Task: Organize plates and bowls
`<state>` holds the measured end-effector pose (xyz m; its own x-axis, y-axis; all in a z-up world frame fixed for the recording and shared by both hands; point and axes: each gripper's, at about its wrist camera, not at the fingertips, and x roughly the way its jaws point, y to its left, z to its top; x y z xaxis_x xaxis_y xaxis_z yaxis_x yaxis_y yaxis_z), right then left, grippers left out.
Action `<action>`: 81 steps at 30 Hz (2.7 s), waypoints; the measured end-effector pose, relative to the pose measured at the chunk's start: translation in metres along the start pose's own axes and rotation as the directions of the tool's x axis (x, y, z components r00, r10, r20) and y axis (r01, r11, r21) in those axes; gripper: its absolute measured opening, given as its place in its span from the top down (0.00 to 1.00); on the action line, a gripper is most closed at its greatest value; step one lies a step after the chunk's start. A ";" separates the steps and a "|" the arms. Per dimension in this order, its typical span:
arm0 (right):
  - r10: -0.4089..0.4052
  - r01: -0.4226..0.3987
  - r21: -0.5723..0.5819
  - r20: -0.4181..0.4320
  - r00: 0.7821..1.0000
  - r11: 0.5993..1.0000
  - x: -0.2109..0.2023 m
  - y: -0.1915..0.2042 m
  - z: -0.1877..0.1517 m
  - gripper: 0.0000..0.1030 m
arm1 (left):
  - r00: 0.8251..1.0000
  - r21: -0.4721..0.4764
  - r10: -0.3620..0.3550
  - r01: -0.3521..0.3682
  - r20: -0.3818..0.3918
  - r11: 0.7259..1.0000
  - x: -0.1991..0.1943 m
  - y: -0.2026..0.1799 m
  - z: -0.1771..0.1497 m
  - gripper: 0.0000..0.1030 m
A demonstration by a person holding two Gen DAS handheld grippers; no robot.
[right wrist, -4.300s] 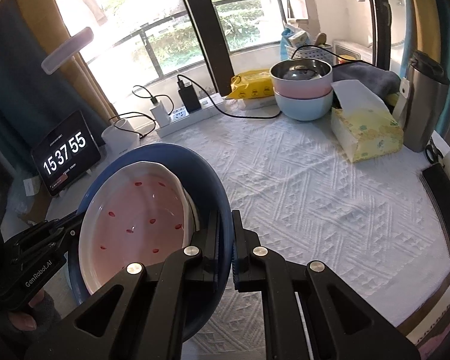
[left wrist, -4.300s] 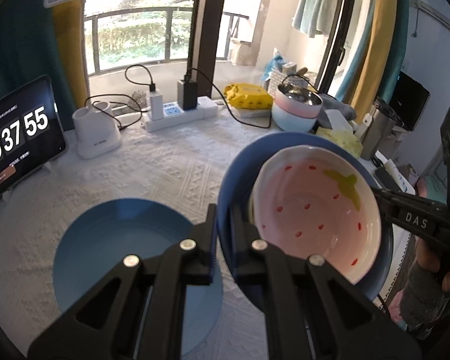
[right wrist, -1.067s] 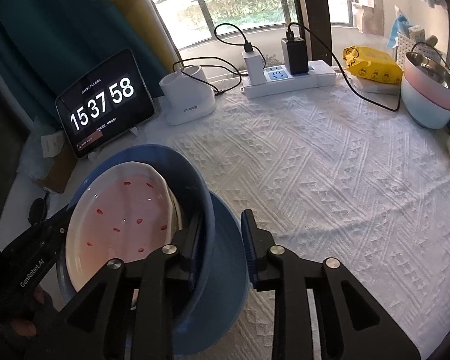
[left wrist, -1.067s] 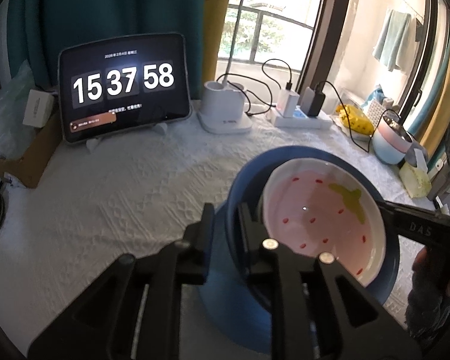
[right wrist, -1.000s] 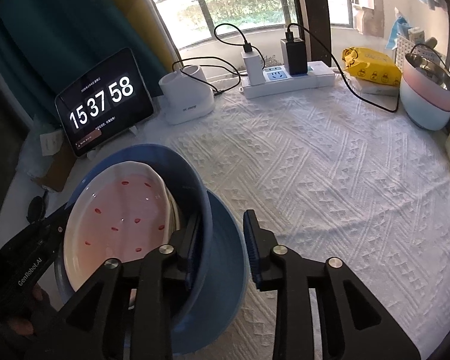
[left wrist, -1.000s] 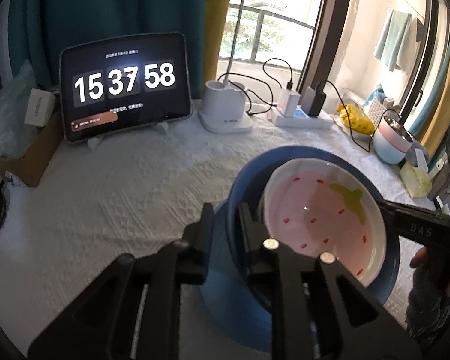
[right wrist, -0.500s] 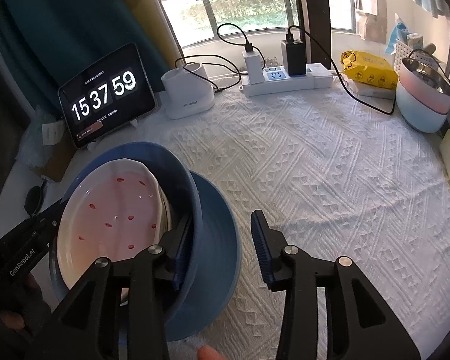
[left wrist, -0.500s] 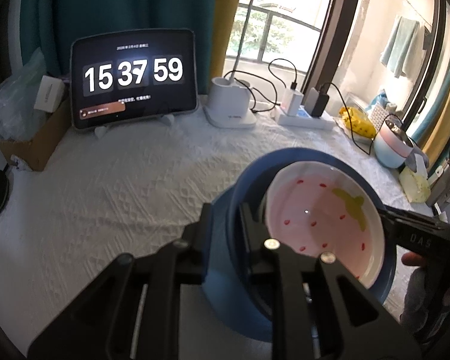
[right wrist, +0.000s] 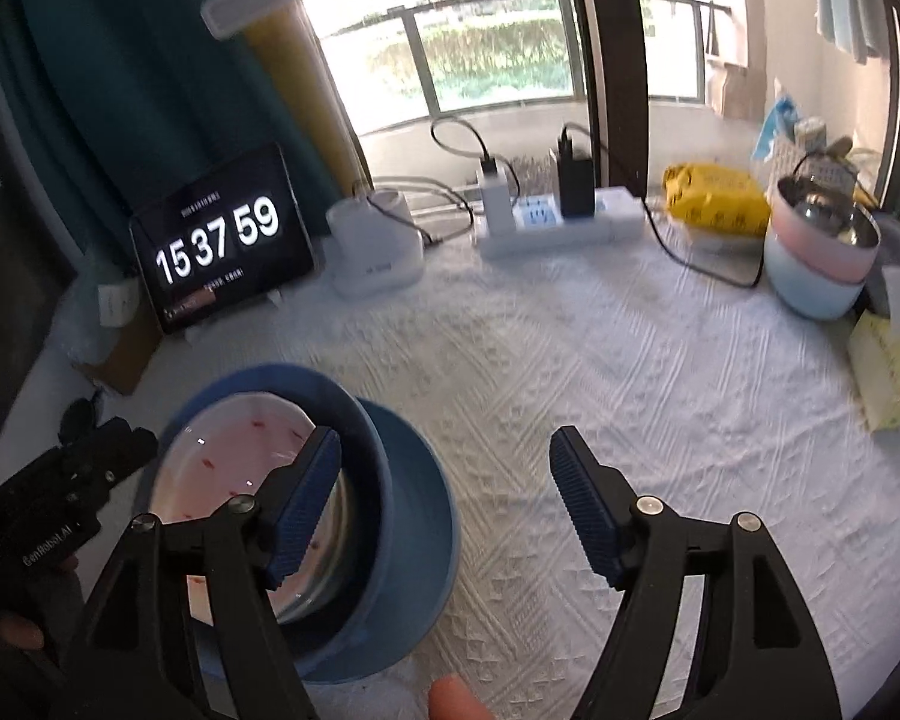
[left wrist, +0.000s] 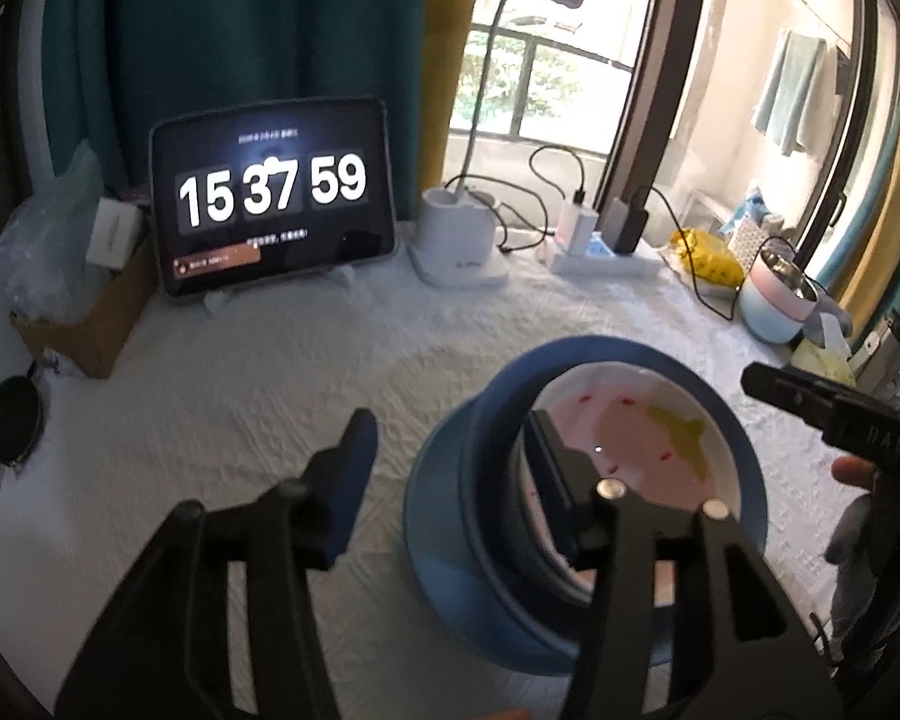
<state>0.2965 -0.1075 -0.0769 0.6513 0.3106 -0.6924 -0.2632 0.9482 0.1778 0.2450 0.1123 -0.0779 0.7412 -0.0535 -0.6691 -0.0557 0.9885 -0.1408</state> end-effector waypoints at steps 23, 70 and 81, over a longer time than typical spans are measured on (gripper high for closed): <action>-0.043 0.048 -0.063 0.077 0.996 0.997 -0.053 0.011 -0.030 0.27 | 0.991 0.042 -0.016 0.011 0.134 0.999 -0.071 -0.034 -0.018 0.12; -0.125 0.153 -0.062 0.331 0.935 0.986 -0.189 -0.011 -0.118 0.27 | 0.892 0.108 -0.095 0.053 0.442 0.993 -0.191 -0.091 -0.094 0.12; -0.124 0.171 -0.081 0.404 0.906 0.982 -0.221 -0.002 -0.126 0.27 | 0.842 0.139 -0.105 0.035 0.530 0.990 -0.221 -0.098 -0.104 0.11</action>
<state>0.0641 -0.1865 -0.0125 0.9104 0.1904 -0.3672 -0.2047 0.9788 -0.0001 0.0173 0.0129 0.0080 0.9840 -0.0734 -0.1621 0.0642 0.9960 -0.0617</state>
